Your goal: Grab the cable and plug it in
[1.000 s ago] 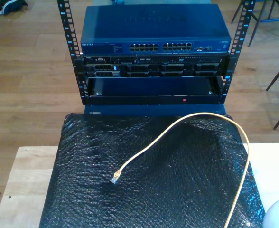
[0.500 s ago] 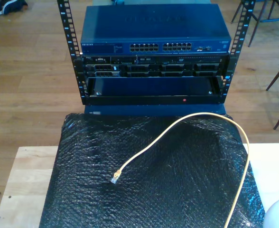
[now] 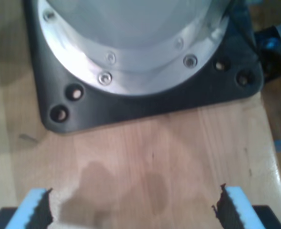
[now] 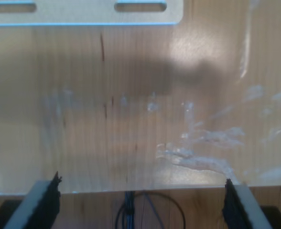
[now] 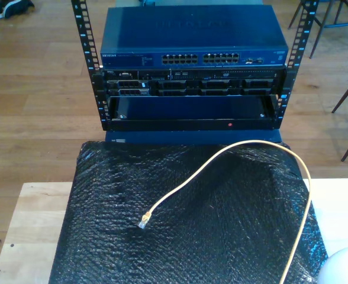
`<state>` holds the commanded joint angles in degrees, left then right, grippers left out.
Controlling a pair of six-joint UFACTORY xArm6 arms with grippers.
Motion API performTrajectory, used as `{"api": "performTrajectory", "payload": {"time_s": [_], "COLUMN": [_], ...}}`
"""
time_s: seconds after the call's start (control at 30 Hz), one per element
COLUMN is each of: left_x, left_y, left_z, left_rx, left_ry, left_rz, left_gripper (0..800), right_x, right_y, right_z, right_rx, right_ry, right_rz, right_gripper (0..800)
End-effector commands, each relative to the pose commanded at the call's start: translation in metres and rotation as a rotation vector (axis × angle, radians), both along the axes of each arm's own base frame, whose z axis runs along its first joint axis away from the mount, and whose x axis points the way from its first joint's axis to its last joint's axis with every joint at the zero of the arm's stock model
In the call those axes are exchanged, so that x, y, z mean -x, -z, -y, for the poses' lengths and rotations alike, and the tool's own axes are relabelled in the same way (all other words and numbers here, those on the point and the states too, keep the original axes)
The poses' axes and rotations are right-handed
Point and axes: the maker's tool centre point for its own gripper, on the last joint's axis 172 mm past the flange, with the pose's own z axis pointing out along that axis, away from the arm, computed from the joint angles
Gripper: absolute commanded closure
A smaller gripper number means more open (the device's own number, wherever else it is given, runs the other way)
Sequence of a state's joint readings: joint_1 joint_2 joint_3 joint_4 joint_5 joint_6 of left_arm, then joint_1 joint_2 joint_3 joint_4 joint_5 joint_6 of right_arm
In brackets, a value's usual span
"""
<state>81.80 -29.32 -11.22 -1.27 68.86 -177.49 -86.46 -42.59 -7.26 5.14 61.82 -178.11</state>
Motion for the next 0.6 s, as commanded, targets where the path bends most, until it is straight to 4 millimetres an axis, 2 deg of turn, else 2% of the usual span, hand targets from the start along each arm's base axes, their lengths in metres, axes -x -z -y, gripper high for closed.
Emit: {"api": "performTrajectory", "payload": {"time_s": [0.13, 0.43, 0.6], "left_x": [0.000, -0.006, -0.015], "left_y": [-0.012, -0.048, -0.061], "left_z": [-0.003, -0.020, -0.029], "left_rx": [0.011, 0.018, -0.002], "left_ry": [-0.015, -0.024, -0.055], "left_rz": [-0.012, -0.019, -0.054], "left_gripper": [0, 0, 0], "right_x": [-0.002, -0.009, -0.029], "right_y": [-0.020, -0.067, -0.085], "right_z": [-0.002, 0.009, 0.022], "right_rx": [-0.042, -0.065, -0.036], "right_ry": [0.001, 0.077, 0.087], "right_rz": [0.003, -0.010, -0.027], "right_gripper": [1, 1, 1]}}
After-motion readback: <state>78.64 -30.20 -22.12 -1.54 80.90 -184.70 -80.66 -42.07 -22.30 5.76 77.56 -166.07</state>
